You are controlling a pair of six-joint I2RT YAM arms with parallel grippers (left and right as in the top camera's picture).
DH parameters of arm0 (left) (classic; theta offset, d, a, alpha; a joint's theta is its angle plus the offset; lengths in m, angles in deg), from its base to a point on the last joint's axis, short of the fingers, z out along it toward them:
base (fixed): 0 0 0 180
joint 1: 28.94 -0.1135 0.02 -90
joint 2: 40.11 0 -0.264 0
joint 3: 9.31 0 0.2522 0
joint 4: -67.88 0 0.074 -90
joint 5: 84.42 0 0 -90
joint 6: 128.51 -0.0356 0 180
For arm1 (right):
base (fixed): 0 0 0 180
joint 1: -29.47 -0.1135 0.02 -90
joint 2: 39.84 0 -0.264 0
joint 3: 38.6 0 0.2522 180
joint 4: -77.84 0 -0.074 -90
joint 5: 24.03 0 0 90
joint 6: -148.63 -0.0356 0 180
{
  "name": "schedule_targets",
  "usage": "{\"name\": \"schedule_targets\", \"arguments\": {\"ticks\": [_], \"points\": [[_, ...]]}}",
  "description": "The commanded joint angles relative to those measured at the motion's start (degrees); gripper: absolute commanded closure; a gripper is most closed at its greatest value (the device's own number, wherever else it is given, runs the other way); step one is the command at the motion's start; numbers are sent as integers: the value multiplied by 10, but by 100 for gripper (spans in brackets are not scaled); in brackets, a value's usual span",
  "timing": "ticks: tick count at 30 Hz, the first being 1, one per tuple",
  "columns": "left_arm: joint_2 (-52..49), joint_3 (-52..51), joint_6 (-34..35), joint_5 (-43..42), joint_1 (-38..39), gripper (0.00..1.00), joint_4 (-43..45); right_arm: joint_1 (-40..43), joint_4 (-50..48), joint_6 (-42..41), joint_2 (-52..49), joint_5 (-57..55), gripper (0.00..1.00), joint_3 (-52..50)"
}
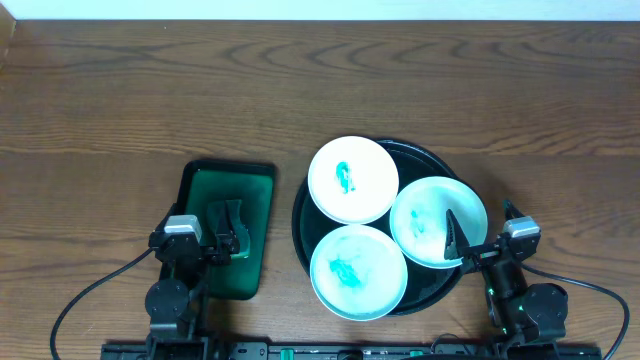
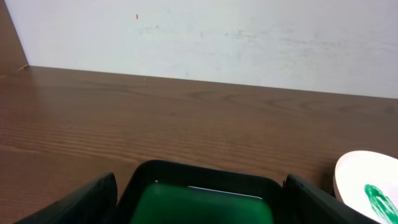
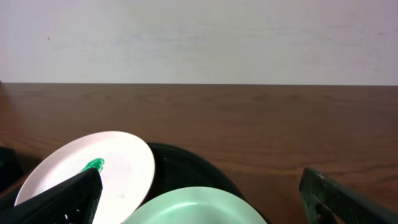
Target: Clean dirty plates on tray and stack at the side
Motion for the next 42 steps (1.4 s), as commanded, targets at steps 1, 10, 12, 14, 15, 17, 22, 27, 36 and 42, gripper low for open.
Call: {"name": "schedule_targets", "arguments": {"ticks": [1,10,12,14,15,17,22,27,36,42], "points": [[3,-7,-4,-3,-2,15,-23,8,2,-7,3,-2,1,-1],[-22,10,103,-50,-3,15,-23,8,2,-7,3,-2,1,-1],[-47,27,103,-50,-2,15,-23,8,2,-7,3,-2,1,-1],[-84,50,102,-50,-3,15,-25,8,2,-7,3,-2,1,-1],[-107,66,98,-50,-2,15,-26,8,2,-7,3,-2,1,-1],[-161,100,87,-50,-3,15,-26,8,2,-7,3,-2,1,-1],[-330,231,69,-50,-2,15,-65,8,2,-7,3,-2,1,-1],[-504,408,53,-50,-2,15,-199,8,2,-7,3,-2,1,-1],[-751,706,31,-50,-2,15,-517,8,2,-7,3,-2,1,-1],[-803,735,77,-64,-3,15,-621,8,2,-7,3,-2,1,-1]]}}
